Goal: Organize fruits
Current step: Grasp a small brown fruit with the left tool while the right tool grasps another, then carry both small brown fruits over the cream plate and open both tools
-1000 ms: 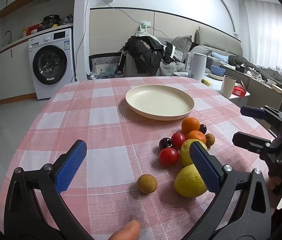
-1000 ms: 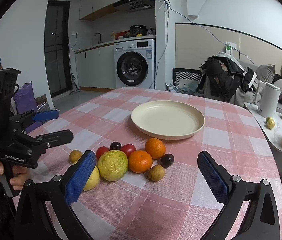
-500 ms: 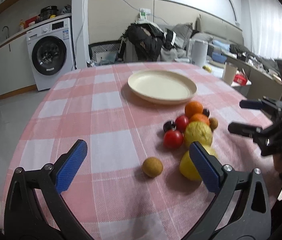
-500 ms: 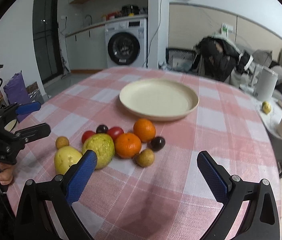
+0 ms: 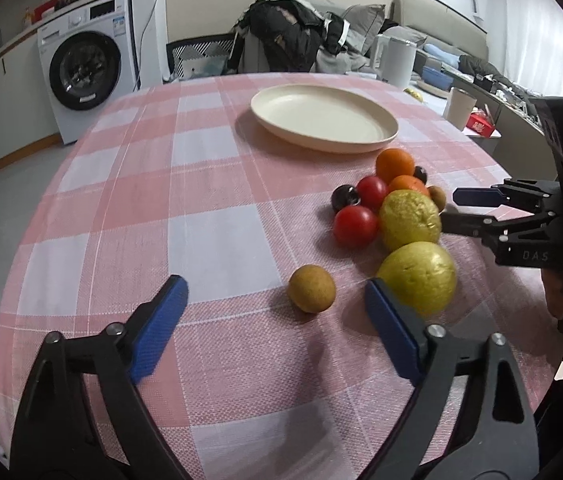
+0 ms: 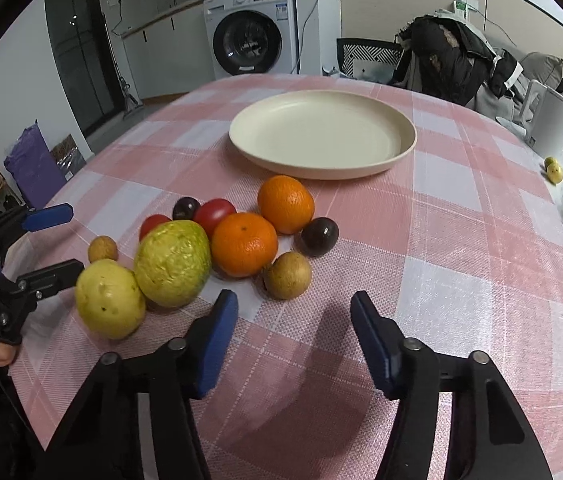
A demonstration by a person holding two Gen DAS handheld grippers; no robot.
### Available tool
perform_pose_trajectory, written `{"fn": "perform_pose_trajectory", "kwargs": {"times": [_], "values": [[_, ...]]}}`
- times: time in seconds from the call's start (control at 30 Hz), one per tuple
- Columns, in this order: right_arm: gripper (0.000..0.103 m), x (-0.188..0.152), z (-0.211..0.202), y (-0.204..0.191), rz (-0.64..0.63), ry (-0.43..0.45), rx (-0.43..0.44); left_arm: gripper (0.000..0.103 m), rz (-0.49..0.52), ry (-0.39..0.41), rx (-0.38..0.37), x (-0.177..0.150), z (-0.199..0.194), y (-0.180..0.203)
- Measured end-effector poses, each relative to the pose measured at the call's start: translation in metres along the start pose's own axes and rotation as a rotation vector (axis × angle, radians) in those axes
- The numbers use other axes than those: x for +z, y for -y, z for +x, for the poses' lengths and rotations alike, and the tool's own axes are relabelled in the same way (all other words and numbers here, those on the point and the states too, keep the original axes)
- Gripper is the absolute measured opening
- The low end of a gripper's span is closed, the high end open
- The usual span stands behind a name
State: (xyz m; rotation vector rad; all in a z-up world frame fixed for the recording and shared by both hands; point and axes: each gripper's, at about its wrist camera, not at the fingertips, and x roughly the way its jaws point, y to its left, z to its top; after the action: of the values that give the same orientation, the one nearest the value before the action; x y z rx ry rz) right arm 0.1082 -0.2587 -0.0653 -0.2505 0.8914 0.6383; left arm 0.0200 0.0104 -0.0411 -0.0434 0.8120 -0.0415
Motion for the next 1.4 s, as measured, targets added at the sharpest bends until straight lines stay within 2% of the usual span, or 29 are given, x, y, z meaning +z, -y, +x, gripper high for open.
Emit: {"fn": "perform_pose_trajectory", "kwargs": {"times": [0.3, 0.43, 0.47, 0.5, 0.63, 0.7, 0.93, 1.4], "values": [[0.044, 0.009, 0.010, -0.001, -0.018, -0.021, -0.019, 0.067, -0.001, -0.093, -0.031, 0.000, 0.021, -0.002], [0.036, 0.013, 0.013, -0.002, -0.025, -0.017, -0.015, 0.065, 0.016, -0.096, -0.049, 0.002, 0.023, 0.001], [0.029, 0.013, 0.013, -0.002, -0.024, -0.014, -0.013, 0.061, 0.019, -0.096, -0.050, 0.003, 0.024, 0.001], [0.027, 0.013, 0.012, -0.002, -0.025, -0.012, -0.014, 0.056, 0.021, -0.095, -0.055, 0.004, 0.024, 0.002], [0.027, 0.012, 0.009, -0.004, -0.035, -0.001, -0.005, 0.038, 0.025, -0.090, -0.069, 0.007, 0.026, 0.003], [0.027, 0.011, 0.007, -0.005, -0.037, 0.006, -0.004, 0.024, 0.025, -0.088, -0.083, 0.007, 0.026, 0.003], [0.027, 0.010, -0.001, -0.003, -0.023, 0.039, 0.007, 0.024, 0.017, -0.073, -0.100, 0.007, 0.022, 0.004], [0.027, 0.016, -0.033, 0.000, 0.002, 0.192, 0.043, 0.024, -0.001, 0.047, -0.111, 0.028, 0.007, 0.006]]}}
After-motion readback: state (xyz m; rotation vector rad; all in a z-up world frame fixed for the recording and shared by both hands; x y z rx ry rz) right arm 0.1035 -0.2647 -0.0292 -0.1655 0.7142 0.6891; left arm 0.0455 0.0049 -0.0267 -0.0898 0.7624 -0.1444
